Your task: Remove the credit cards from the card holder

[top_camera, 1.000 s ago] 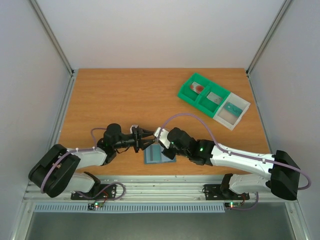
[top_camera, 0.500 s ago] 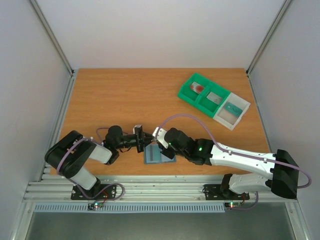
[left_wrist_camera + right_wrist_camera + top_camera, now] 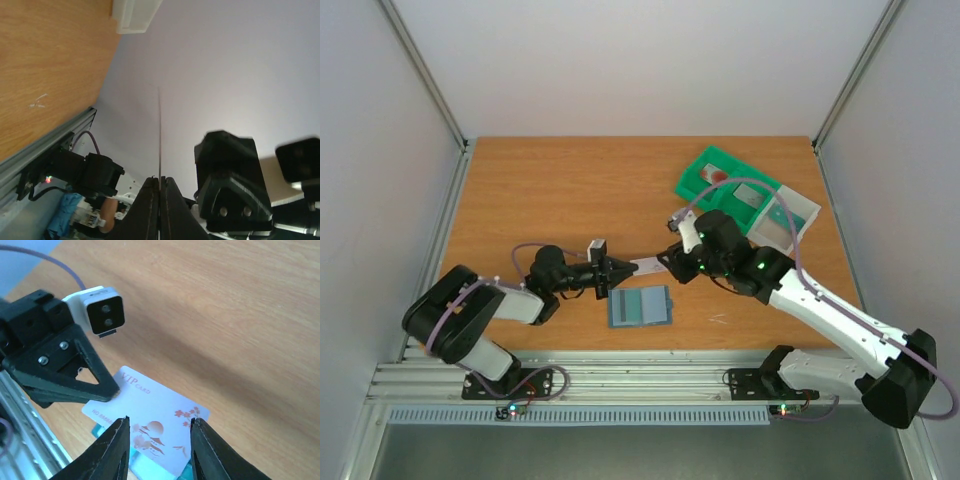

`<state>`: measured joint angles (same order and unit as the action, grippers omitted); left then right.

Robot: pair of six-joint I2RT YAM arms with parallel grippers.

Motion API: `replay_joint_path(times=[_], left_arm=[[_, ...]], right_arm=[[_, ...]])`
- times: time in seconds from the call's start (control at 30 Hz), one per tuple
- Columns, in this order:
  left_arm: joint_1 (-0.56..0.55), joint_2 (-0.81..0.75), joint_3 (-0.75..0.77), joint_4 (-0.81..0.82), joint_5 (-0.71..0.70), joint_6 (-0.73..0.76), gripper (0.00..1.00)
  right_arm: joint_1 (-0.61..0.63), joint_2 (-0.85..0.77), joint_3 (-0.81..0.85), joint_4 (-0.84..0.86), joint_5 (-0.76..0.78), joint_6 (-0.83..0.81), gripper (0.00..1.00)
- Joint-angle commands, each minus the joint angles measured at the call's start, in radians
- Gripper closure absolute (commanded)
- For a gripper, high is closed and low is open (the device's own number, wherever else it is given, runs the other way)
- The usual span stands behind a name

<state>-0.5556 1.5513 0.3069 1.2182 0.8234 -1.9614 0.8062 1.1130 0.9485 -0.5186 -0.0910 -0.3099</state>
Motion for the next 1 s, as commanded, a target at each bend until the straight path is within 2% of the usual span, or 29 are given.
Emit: replay_joint_path(times=[0.0, 0.07, 0.17, 0.2, 0.23, 0.3, 0.4, 0.53, 0.67, 0.8, 0.97], left_arm=[[0.002, -0.163, 0.077, -0.295, 0.006, 0.229, 0.99], [0.001, -0.293, 0.138, -0.667, -0.028, 0.451, 1.0], [-0.001, -0.484, 0.302, -1.274, -0.181, 0.8, 1.0], [0.0, -0.53, 0.336, -1.375, -0.227, 0.931, 1.0], [0.001, -0.568, 0.36, -1.44, -0.264, 0.988, 1.0], [0.003, -0.619, 0.388, -1.489, -0.281, 1.102, 1.0], [0.003, -0.65, 0.389, -1.476, -0.23, 1.154, 1.0], [0.003, -0.649, 0.381, -1.457, -0.132, 1.22, 1.0], [0.003, -0.664, 0.38, -1.441, -0.075, 1.238, 1.0], [0.003, -0.68, 0.376, -1.409, -0.084, 1.219, 1.0], [0.003, -0.665, 0.391, -1.348, -0.054, 1.195, 1.0]], right_arm=[[-0.105, -0.021, 0.051, -0.061, -0.263, 0.169, 0.66], [-0.143, 0.004, 0.077, -0.084, -0.333, 0.215, 0.66], [-0.204, 0.029, 0.079, -0.044, -0.49, 0.302, 0.66], [-0.227, 0.031, 0.073, -0.019, -0.541, 0.348, 0.66], [-0.25, 0.032, 0.062, 0.011, -0.587, 0.379, 0.65], [-0.304, 0.025, 0.04, 0.079, -0.668, 0.434, 0.65], [-0.353, 0.013, 0.018, 0.171, -0.761, 0.491, 0.61], [-0.361, 0.0, 0.016, 0.21, -0.802, 0.499, 0.53], [-0.361, 0.001, 0.009, 0.203, -0.818, 0.507, 0.51], [-0.361, 0.005, -0.026, 0.208, -0.808, 0.514, 0.49], [-0.361, 0.029, -0.082, 0.335, -0.874, 0.611, 0.47]])
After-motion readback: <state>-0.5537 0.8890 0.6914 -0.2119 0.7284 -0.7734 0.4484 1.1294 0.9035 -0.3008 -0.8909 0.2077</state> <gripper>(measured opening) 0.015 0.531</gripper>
